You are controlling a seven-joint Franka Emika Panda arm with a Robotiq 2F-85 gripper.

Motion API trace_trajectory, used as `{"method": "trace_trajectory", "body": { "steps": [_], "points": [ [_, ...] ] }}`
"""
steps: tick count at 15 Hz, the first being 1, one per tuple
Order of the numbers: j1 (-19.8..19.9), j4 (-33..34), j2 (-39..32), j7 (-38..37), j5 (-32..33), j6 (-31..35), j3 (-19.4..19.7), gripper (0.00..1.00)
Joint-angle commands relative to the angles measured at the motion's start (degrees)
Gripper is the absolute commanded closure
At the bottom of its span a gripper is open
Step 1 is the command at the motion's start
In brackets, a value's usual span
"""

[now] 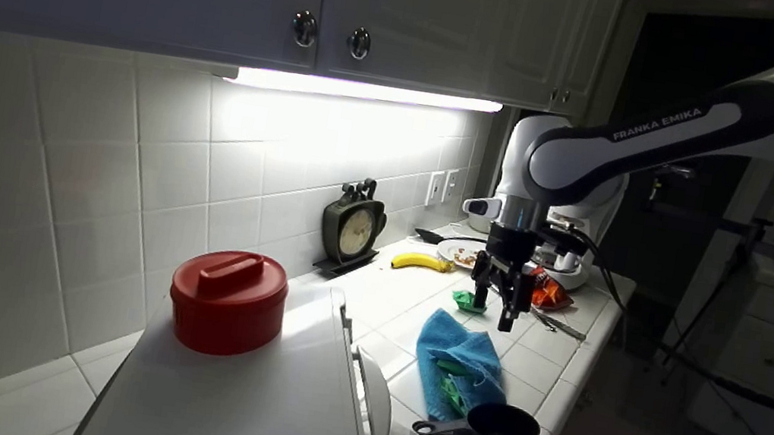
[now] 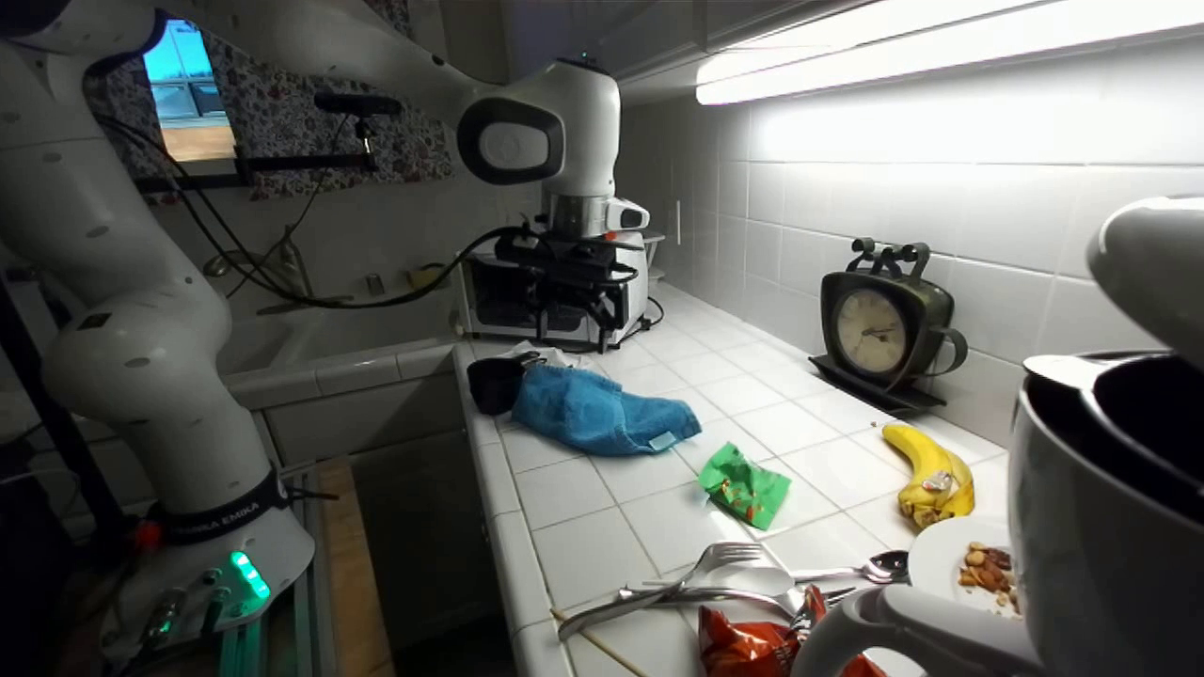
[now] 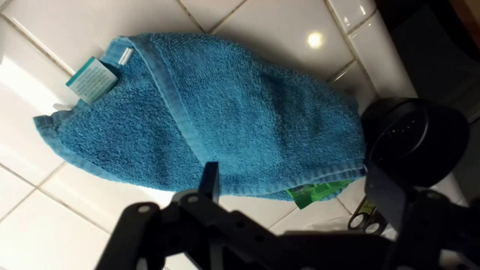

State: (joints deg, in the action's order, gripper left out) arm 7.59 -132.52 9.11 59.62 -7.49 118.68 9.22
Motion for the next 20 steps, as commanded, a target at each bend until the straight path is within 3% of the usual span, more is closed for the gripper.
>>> {"method": "trace_trajectory", "body": {
  "steps": [1,4,8,11,16,20],
  "points": [
    [0.58,0.52,1.84,-8.69,0.12,1.33,0.89,0.00],
    [1.00,0.85,-0.21,-13.73,-0.94,8.08,2.11,0.00],
    [2.38,0.93,-5.17,-23.64,1.80,19.26,3.19,0.00],
    [3.61,0.90,-9.06,-32.45,3.30,24.06,3.73,0.00],
    [4.50,1.56,-13.71,-48.72,4.39,23.99,3.84,0.00],
    [4.51,1.00,-15.15,-54.33,2.02,23.46,3.47,0.00]
  ]
}}
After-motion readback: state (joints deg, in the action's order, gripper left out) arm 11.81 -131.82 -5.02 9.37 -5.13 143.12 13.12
